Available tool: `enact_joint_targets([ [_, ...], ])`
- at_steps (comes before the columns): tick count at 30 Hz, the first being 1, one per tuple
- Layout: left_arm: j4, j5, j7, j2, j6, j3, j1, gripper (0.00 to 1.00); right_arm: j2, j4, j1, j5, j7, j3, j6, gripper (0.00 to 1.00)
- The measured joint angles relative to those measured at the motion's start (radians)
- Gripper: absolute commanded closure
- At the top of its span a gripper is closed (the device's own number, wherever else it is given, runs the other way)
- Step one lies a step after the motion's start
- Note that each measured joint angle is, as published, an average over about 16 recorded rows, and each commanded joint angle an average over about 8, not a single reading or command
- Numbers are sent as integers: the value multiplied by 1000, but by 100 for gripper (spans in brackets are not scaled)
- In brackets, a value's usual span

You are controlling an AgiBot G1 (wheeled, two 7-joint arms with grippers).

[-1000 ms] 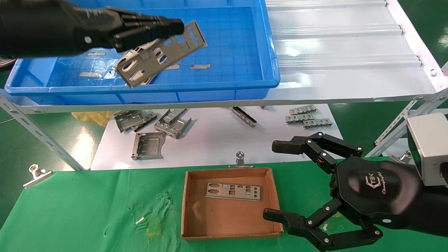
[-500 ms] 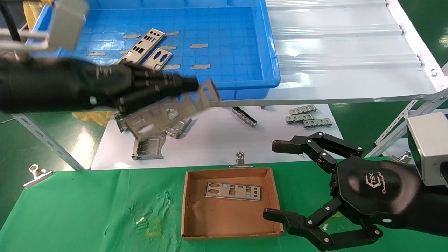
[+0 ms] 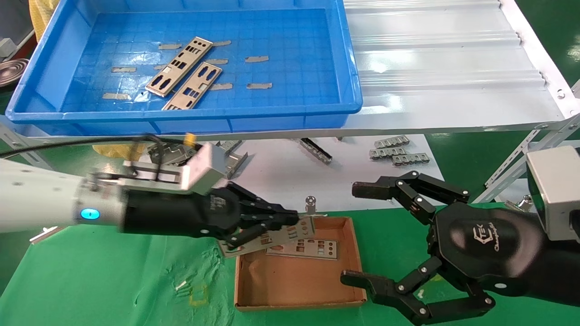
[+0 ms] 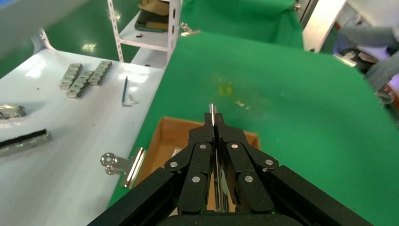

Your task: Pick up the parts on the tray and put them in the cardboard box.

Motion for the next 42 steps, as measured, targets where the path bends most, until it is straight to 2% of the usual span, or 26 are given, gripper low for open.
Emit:
enact_joint_targets([
  [11, 225, 94, 188, 179, -84, 54, -2, 100, 0, 0, 0, 0, 0, 0, 0, 0],
  [12, 244, 99, 201, 191, -90, 58, -4, 98, 0, 0, 0, 0, 0, 0, 0, 0],
  [13, 260, 105, 214, 203, -96, 61, -5, 90, 0, 0, 0, 0, 0, 0, 0, 0],
  [19, 328, 130, 287, 252, -139, 79, -8, 15, 0, 0, 0, 0, 0, 0, 0, 0],
  [20, 334, 133, 298, 257, -147, 81, -7, 5, 0, 0, 0, 0, 0, 0, 0, 0],
  [21, 338, 135, 308, 262, -154, 83, -7, 0, 0, 0, 0, 0, 0, 0, 0, 0],
  [33, 325, 119, 381, 275, -202, 94, 0, 0, 0, 0, 0, 0, 0, 0, 0, 0],
  [42, 346, 56, 391, 238, -88, 71, 2, 0, 0, 0, 0, 0, 0, 0, 0, 0],
])
